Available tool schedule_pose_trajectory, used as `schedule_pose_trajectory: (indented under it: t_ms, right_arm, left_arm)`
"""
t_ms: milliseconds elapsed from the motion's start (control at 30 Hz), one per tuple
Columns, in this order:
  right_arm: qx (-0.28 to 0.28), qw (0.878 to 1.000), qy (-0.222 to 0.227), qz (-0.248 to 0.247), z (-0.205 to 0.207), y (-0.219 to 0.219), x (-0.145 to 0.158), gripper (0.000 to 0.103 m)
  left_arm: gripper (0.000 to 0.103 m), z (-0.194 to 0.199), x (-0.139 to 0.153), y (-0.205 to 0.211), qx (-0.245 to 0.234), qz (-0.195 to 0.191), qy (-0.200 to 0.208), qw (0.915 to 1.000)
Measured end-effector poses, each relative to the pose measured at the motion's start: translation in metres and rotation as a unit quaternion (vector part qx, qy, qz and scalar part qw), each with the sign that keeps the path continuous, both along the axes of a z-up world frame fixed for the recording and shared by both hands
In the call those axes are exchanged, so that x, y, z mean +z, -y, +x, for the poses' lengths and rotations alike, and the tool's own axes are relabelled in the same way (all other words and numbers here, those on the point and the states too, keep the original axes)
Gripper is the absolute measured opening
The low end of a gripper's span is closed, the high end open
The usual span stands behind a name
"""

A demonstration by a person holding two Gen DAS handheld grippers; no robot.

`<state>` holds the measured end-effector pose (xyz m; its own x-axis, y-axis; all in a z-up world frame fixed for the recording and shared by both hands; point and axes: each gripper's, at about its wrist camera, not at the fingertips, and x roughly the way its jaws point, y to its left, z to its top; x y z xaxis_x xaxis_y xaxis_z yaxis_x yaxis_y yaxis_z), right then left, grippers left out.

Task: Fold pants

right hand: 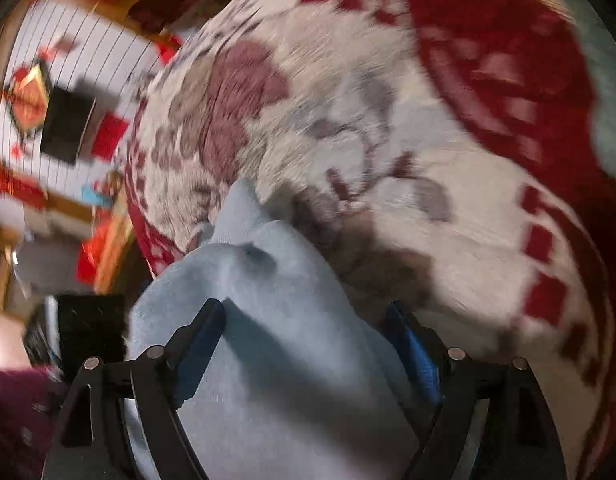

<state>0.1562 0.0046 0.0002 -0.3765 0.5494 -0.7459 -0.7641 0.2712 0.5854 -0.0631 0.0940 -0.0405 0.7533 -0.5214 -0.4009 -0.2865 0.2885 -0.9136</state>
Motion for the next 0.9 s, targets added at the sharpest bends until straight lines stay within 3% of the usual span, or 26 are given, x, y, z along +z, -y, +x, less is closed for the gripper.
schedule_pose_trajectory:
  t_ms: [67, 100, 167, 233, 433, 567, 733, 900]
  right_arm:
    - [0.003, 1.0, 0.015, 0.004, -0.008, -0.005, 0.003, 0.067]
    - [0.001, 1.0, 0.016, 0.005, -0.009, -0.004, 0.006, 0.063]
    - [-0.017, 1.0, 0.025, 0.006, -0.008, 0.004, 0.018, 0.042]
    - [-0.017, 0.999, 0.044, 0.014, -0.013, 0.01, 0.032, 0.035]
    - [-0.034, 0.994, 0.094, 0.041, -0.027, 0.027, 0.084, 0.032]
    - [-0.051, 0.988, 0.12, 0.077, -0.031, 0.057, 0.129, 0.032]
    - [-0.083, 0.978, 0.16, 0.104, -0.041, 0.109, 0.179, 0.034]
    - [-0.14, 0.962, 0.19, 0.134, -0.052, 0.191, 0.211, 0.04]
  left_arm:
    - [0.072, 0.003, 0.002, -0.003, 0.001, 0.02, -0.012, 0.9997]
    - [0.049, 0.007, 0.0, -0.005, -0.006, 0.033, -0.017, 0.9993]
    - [0.04, 0.011, -0.01, -0.009, -0.015, -0.009, -0.013, 0.9998]
    - [0.031, 0.013, -0.009, -0.012, -0.015, -0.008, -0.008, 0.9998]
    - [0.024, 0.012, 0.05, -0.004, -0.026, 0.085, 0.038, 0.9953]
    - [0.023, 0.01, 0.1, 0.016, -0.039, 0.15, 0.081, 0.9846]
    - [0.023, 0.003, 0.164, 0.065, -0.061, 0.24, 0.141, 0.9586]
    - [0.023, -0.004, 0.21, 0.139, -0.099, 0.324, 0.194, 0.9208]
